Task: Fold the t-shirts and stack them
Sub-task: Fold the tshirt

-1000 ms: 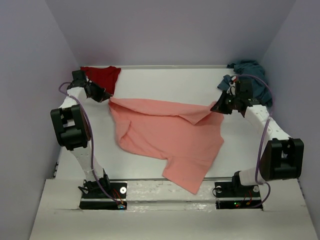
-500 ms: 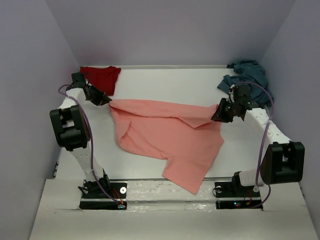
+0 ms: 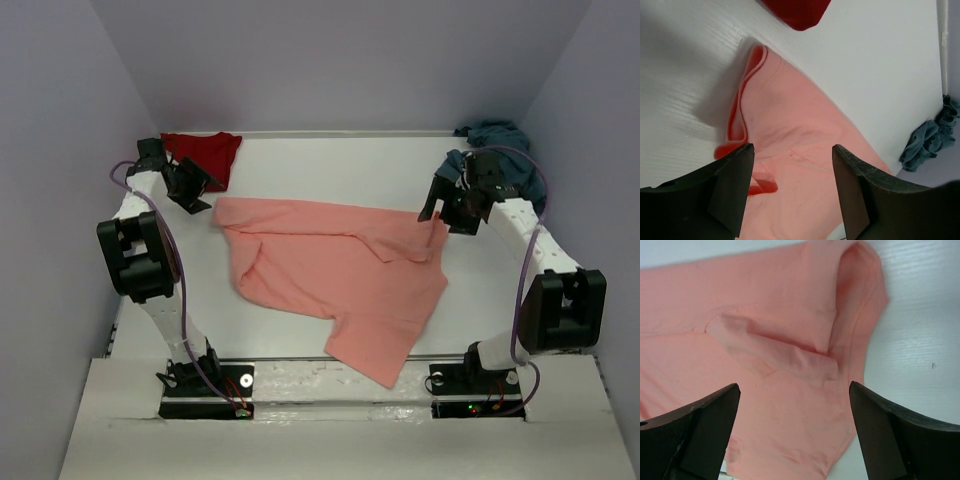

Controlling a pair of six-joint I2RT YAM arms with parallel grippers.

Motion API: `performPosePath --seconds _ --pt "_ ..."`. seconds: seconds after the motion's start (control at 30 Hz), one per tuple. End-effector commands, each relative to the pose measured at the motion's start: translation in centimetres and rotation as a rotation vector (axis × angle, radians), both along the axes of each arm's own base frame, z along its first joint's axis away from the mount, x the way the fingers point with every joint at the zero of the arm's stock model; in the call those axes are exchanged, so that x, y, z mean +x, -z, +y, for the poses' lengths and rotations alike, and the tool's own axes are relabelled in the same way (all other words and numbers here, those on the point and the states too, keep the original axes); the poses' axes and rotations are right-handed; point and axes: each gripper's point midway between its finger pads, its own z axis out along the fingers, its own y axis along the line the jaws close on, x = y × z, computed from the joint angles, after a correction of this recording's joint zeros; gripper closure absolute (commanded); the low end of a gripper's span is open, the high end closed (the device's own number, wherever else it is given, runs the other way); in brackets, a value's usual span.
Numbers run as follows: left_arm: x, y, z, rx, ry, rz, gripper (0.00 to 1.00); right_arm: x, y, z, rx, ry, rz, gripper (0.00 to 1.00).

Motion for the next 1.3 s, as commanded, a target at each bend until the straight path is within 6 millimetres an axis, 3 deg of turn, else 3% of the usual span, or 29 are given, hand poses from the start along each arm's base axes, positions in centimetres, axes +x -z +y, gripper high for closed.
performPosePath --seconds 0.0,0.3,0.43,0.47,0.57,0.73,0.97,1.03,1.07,1.1,1.17,1.23,1.27 --pt "2.0 -6.6 1.2 0.057 0.022 -0.167 0.28 2.9 -1.7 -0.6 -0.053 -0.006 -0.066 0.05" --pt "3.3 -9.8 3.3 0.186 0.0 -0.224 0.3 6.6 1.3 0.4 0.016 -0.011 -0.059 0.08" --pt "3.7 -8.9 1.3 0.076 0.013 -0.274 0.33 8.4 2.3 0.5 0.043 -0.004 -0.062 0.19" --pt "4.0 -9.0 1.0 0.058 0.011 -0.294 0.34 8.9 2.8 0.1 0.041 0.004 -0.054 0.3" --pt "4.0 -8.1 -0.3 0.038 0.043 -0.295 0.36 9.9 2.8 0.0 0.037 0.005 -0.06 0.41" --pt "4.2 -8.0 -1.9 0.029 0.089 -0.307 0.36 11.0 4.4 -0.7 0.016 0.018 -0.036 0.39" --pt "5.1 -9.1 -4.1 0.007 0.189 -0.349 0.37 11.0 6.1 -1.7 -0.017 0.038 -0.002 0.37" --pt "5.2 -8.2 -4.8 -0.016 0.215 -0.329 0.39 10.8 6.6 -1.8 -0.025 0.046 0.013 0.39" --pt "5.3 -7.9 -5.2 -0.027 0.224 -0.322 0.41 10.7 6.7 -2.3 -0.026 0.056 0.016 0.45" --pt "5.4 -7.3 -6.0 -0.046 0.245 -0.311 0.42 10.5 7.1 -2.3 -0.027 0.058 0.025 0.63" --pt "5.5 -6.6 -6.9 -0.063 0.264 -0.298 0.49 10.4 7.5 -2.5 -0.035 0.066 0.038 0.88" --pt "5.8 -5.7 -8.2 -0.083 0.294 -0.278 0.57 10.3 7.9 -2.6 -0.044 0.07 0.048 0.92" --pt "5.6 -5.1 -8.7 -0.091 0.303 -0.256 0.65 10.1 8.1 -2.8 -0.051 0.073 0.058 0.92"
